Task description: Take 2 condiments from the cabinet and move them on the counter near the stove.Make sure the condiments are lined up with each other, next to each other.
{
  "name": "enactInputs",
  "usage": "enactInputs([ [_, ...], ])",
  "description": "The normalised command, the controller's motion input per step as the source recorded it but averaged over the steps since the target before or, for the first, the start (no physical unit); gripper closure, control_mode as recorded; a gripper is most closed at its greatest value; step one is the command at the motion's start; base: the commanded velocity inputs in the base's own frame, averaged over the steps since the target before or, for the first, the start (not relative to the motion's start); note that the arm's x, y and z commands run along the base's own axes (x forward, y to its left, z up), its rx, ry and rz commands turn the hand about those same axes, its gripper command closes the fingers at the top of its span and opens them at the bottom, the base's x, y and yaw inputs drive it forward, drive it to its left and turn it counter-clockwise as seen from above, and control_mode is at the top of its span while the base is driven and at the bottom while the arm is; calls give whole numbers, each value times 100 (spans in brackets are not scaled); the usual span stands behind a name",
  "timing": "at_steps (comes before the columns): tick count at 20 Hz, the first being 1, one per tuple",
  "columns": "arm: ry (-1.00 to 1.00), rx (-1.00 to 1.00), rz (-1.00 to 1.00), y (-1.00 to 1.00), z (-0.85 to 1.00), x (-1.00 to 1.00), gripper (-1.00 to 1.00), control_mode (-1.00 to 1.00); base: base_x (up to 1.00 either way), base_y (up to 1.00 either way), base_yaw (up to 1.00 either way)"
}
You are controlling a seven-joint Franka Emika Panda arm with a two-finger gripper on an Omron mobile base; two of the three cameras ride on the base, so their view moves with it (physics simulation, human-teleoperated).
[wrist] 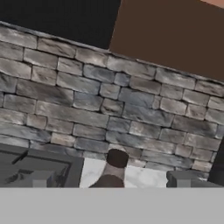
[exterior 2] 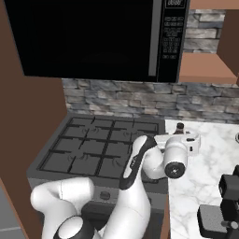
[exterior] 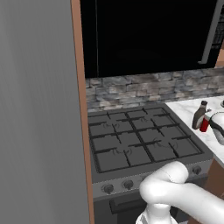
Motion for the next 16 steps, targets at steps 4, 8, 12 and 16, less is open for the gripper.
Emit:
enactInputs([
  [4, -5, -12, -4, 72, 41, -27, -100, -100, 0, 0, 0],
  [8, -3, -11, -3, 56, 54, -29, -100, -100, 0, 0, 0],
  [12, 0, -9, -2, 43, 48, -31, -100, -100, 0, 0, 0],
  [16, 0, -7, -1, 44, 30, -35, -100, -100, 0, 0, 0],
])
